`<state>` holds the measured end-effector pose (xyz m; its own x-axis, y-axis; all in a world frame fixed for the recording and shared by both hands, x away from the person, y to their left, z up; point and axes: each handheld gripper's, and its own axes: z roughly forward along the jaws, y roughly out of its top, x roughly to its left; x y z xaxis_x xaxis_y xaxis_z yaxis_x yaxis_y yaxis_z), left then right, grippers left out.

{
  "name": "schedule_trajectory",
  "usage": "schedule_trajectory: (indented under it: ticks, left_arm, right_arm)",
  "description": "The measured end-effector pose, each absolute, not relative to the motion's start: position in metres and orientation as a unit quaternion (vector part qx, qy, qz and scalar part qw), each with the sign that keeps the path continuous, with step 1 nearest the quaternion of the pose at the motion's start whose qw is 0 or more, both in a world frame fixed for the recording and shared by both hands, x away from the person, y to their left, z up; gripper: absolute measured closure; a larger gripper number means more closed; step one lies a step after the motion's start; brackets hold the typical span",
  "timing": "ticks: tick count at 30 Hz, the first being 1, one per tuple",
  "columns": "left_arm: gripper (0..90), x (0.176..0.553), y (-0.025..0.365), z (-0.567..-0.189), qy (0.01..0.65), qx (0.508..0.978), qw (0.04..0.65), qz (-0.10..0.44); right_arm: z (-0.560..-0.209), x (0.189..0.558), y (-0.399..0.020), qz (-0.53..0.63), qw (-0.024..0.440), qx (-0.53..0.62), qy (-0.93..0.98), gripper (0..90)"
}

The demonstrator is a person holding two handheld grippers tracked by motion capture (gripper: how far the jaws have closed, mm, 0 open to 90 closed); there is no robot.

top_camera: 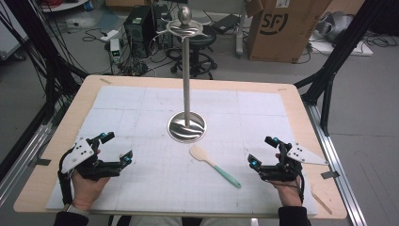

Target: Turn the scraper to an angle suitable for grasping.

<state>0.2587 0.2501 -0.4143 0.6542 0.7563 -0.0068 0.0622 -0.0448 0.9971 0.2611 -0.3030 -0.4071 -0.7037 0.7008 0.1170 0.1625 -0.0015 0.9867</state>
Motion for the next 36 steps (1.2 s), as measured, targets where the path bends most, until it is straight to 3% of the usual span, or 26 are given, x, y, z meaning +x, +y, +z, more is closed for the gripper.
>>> schedule_trajectory:
  ticks: [9, 10, 14, 16, 18, 23, 26, 36]
  left_arm:
    - [6.1, 0.260, 0.250, -0.415, 0.309, 0.669, 0.616, 0.279]
    - [6.1, 0.260, 0.250, -0.415, 0.309, 0.669, 0.615, 0.280]
    - [6.0, 0.260, 0.250, -0.415, 0.310, 0.669, 0.614, 0.280]
    - [6.1, 0.260, 0.249, -0.415, 0.311, 0.669, 0.615, 0.278]
    - [6.1, 0.260, 0.249, -0.415, 0.312, 0.670, 0.614, 0.277]
    - [6.1, 0.261, 0.249, -0.416, 0.313, 0.672, 0.612, 0.276]
    - [6.1, 0.261, 0.249, -0.416, 0.314, 0.673, 0.611, 0.275]
    - [6.1, 0.262, 0.249, -0.416, 0.317, 0.675, 0.608, 0.274]
  right_arm:
    - [-0.411, 0.270, -0.287, 0.593, 0.168, 0.335, 0.713, 1.4]
    - [-0.412, 0.270, -0.284, 0.585, 0.167, 0.334, 0.720, 4.6]
    - [-0.415, 0.270, -0.274, 0.570, 0.147, 0.316, 0.744, 24.4]
    - [-0.416, 0.269, -0.271, 0.559, 0.141, 0.308, 0.757, 39.7]
    - [-0.418, 0.265, -0.266, 0.542, 0.166, 0.300, 0.768, 54.2]
    - [-0.422, 0.263, -0.257, 0.518, 0.154, 0.285, 0.792, 78.7]
    - [-0.426, 0.261, -0.251, 0.496, 0.146, 0.281, 0.808, 87.1]
    - [-0.435, 0.260, -0.232, 0.466, 0.090, 0.261, 0.841, 89.5]
